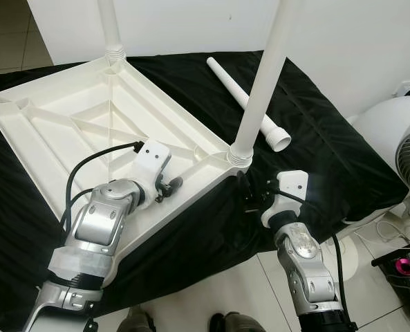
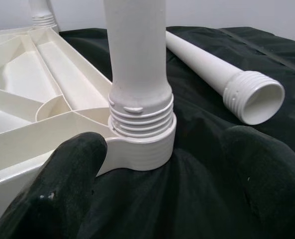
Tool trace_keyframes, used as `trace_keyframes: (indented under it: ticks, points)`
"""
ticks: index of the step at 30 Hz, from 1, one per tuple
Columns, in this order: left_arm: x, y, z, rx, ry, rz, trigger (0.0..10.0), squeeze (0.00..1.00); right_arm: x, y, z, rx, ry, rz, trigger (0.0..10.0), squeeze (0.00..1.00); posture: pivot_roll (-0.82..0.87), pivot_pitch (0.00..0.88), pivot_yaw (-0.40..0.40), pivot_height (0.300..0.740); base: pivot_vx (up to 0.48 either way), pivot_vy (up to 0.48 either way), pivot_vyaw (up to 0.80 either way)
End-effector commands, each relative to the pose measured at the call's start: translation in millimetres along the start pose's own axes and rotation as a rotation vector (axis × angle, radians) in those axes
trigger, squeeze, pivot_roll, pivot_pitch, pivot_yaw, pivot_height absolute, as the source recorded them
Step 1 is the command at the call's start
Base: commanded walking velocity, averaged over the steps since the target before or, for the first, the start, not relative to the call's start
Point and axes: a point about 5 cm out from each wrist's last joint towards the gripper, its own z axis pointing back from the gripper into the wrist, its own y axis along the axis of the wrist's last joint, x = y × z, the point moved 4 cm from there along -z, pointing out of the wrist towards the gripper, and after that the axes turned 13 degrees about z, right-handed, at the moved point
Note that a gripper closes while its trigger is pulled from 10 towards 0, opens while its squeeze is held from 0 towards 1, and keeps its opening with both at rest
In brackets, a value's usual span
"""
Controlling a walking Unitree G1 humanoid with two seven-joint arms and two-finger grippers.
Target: Building children table
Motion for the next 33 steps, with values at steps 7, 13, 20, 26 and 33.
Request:
trace_keyframes:
  ticks: [7, 13, 20, 26, 33]
  points:
    - [-25.2, -26, 0.0, -0.103, 0.157, 0.061, 0.0, 0.0, 3.6, 2, -0.9, -0.002, -0.011, 0.009, 10.0, 0.0, -0.08, 0.11, -0.036, 0.74, 0.0, 0.0, 0.0]
    - [-31.0, -24, 1.3, -0.093, 0.192, 0.07, 0.0, 0.0, 3.7, 2, -1.3, -0.003, -0.012, 0.009, 10.0, 0.0, -0.08, 0.111, -0.037, 0.74, 0.0, 0.0, 0.0]
    - [-34.4, -17, 2.6, -0.069, 0.2, 0.063, 10.0, 0.95, 2.6, 2, -1.4, -0.003, -0.009, 0.01, 10.0, 0.0, -0.08, 0.111, -0.04, 0.74, 0.0, 0.0, 0.0]
    - [-37.1, -13, 4.4, -0.057, 0.207, 0.075, 10.0, 1.0, 2.5, 1, 0.0, -0.006, -0.01, 0.011, 10.0, 0.0, -0.08, 0.115, -0.037, 0.74, 0.0, 0.0, 0.0]
    - [-43.0, -10, 5.9, -0.054, 0.246, 0.062, 10.0, 0.91, 2.3, 1, -0.1, -0.006, -0.014, 0.009, 10.0, 0.0, -0.07, 0.116, -0.034, 0.74, 0.0, 0.0, 0.0]
